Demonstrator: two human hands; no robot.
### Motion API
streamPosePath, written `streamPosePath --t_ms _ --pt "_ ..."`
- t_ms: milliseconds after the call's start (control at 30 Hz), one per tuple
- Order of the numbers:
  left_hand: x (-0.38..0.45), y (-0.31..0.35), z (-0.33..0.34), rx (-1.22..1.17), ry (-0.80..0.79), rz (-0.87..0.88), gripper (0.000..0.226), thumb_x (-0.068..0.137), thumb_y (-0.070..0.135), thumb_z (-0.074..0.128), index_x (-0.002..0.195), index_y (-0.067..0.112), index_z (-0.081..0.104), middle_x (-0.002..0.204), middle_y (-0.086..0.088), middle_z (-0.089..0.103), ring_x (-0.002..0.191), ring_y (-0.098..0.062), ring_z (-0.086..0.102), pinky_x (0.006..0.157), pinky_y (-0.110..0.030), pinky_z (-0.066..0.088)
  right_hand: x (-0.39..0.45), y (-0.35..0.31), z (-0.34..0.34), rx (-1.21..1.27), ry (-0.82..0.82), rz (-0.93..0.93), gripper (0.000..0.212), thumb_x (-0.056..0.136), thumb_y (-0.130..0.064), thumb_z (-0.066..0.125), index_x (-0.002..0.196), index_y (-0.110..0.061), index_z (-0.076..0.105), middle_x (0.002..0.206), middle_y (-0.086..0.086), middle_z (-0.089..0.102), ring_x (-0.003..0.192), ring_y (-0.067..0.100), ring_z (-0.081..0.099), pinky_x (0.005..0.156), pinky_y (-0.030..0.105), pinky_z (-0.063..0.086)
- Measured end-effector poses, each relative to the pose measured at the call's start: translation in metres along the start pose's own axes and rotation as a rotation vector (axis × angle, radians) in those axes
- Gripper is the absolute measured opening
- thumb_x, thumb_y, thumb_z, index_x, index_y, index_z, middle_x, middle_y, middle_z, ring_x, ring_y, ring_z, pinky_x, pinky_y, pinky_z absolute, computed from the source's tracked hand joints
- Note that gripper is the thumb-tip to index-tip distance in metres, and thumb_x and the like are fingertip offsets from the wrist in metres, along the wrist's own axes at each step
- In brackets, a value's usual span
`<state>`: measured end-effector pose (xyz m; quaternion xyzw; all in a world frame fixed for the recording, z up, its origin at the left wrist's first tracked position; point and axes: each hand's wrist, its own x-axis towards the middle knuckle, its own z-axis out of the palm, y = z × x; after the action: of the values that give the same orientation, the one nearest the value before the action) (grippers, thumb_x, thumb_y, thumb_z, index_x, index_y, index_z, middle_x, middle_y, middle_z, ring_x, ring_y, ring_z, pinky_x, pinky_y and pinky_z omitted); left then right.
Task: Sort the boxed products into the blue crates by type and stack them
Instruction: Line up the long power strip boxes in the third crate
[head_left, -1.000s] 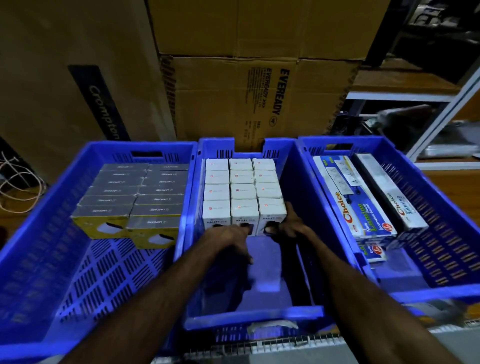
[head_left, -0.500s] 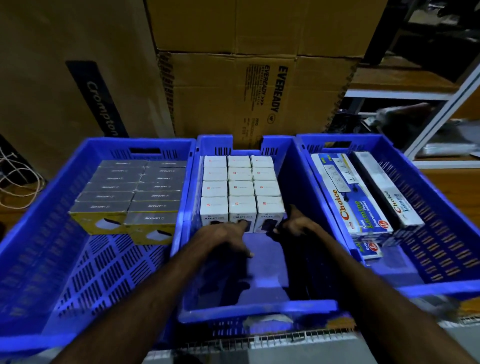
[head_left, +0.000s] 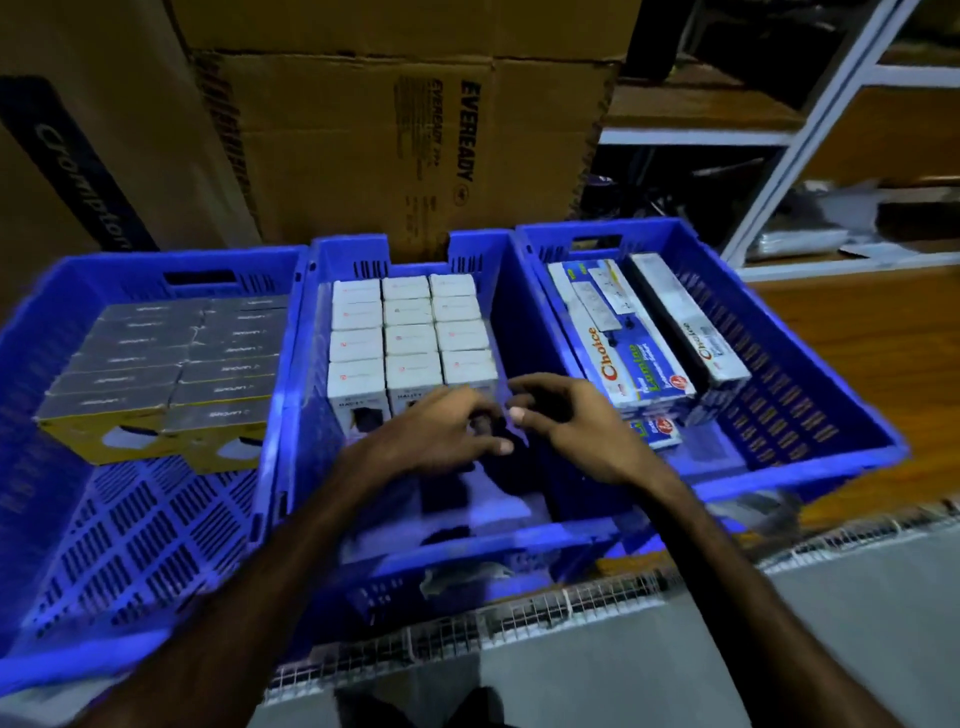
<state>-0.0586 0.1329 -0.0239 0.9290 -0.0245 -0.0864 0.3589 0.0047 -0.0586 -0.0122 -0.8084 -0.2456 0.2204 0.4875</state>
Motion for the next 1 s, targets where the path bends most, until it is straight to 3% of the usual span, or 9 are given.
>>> streamPosePath --t_ms 67,200,333,433,600,733,800,900,1000 --pt "-0.001 0.017 0.003 -0.082 0.057 0.03 0.019 0.087 0.036 0.08 0.099 0.023 0.072 0.08 0.007 0.074 0.073 -0.01 0.071 0.067 -0.032 0.059 -0.029 -0.004 -0.014 0.041 0.11 -0.027 0.031 0.095 -0.007 0.069 0.125 -0.011 0.066 0.105 0.005 0.075 0.089 0.007 0.067 0.087 0.021 0.054" --pt "-0.001 0.046 0.02 -0.183 0.176 0.182 0.016 0.088 0.028 0.081 0.098 0.018 0.074 0.082 0.007 0.074 0.074 -0.011 0.069 0.068 -0.027 0.055 -0.08 0.004 -0.038 0.068 0.382 0.016 0.019 0.096 -0.01 0.069 0.114 -0.013 0.072 0.102 0.008 0.076 0.081 0.01 0.066 0.072 0.027 0.055" --pt "-0.001 0.074 0.047 -0.314 0.234 0.244 0.012 0.087 0.018 0.081 0.096 0.013 0.075 0.082 0.003 0.073 0.07 -0.009 0.064 0.063 -0.015 0.049 -0.112 0.021 -0.057 0.005 0.55 0.054 0.017 0.097 -0.01 0.068 0.113 -0.007 0.073 0.1 0.003 0.077 0.085 0.013 0.071 0.07 0.029 0.058" --pt "0.002 0.086 0.068 -0.325 0.277 0.271 0.011 0.087 0.02 0.081 0.095 0.017 0.076 0.081 0.008 0.071 0.07 -0.006 0.064 0.068 -0.019 0.051 -0.123 0.029 -0.071 -0.023 0.597 0.068 0.015 0.097 -0.012 0.069 0.111 -0.01 0.074 0.102 0.005 0.078 0.088 0.017 0.073 0.072 0.031 0.06" --pt "0.007 0.101 0.08 -0.234 0.38 0.257 0.013 0.087 0.026 0.08 0.097 0.021 0.074 0.077 0.021 0.064 0.073 -0.003 0.063 0.069 -0.015 0.047 -0.096 0.049 -0.106 -0.122 0.557 0.055 0.016 0.095 -0.017 0.071 0.111 -0.015 0.073 0.099 0.002 0.077 0.082 0.009 0.07 0.077 0.031 0.057" --pt "0.03 0.119 0.082 -0.21 0.457 0.25 0.012 0.088 0.021 0.079 0.097 0.016 0.073 0.084 0.011 0.069 0.075 -0.01 0.067 0.072 -0.023 0.054 -0.036 0.077 -0.141 -0.277 0.392 0.162 0.043 0.092 -0.032 0.075 0.128 -0.009 0.066 0.116 0.012 0.074 0.102 0.025 0.072 0.095 0.044 0.056" --pt "0.049 0.13 0.086 -0.254 0.502 0.205 0.013 0.089 0.018 0.078 0.1 0.014 0.074 0.088 0.009 0.068 0.073 -0.01 0.066 0.072 -0.026 0.057 -0.01 0.088 -0.153 -0.41 0.293 0.224 0.047 0.093 -0.038 0.072 0.125 -0.004 0.064 0.114 0.017 0.071 0.104 0.031 0.068 0.09 0.043 0.054" --pt "0.089 0.155 0.102 -0.315 0.568 0.029 0.025 0.089 0.019 0.077 0.114 0.016 0.073 0.103 0.002 0.069 0.09 -0.017 0.069 0.085 -0.035 0.059 0.019 0.107 -0.173 -0.481 0.229 0.275 0.036 0.092 -0.047 0.069 0.086 -0.015 0.055 0.089 0.013 0.06 0.085 0.027 0.058 0.071 0.034 0.042" --pt "0.129 0.164 0.12 -0.199 0.558 -0.201 0.051 0.089 0.026 0.077 0.136 0.014 0.061 0.132 -0.013 0.06 0.122 -0.032 0.06 0.107 -0.044 0.047 0.04 0.124 -0.186 -0.411 0.138 0.326 0.043 0.088 -0.052 0.068 0.091 -0.012 0.054 0.088 0.013 0.056 0.081 0.025 0.053 0.068 0.031 0.04"
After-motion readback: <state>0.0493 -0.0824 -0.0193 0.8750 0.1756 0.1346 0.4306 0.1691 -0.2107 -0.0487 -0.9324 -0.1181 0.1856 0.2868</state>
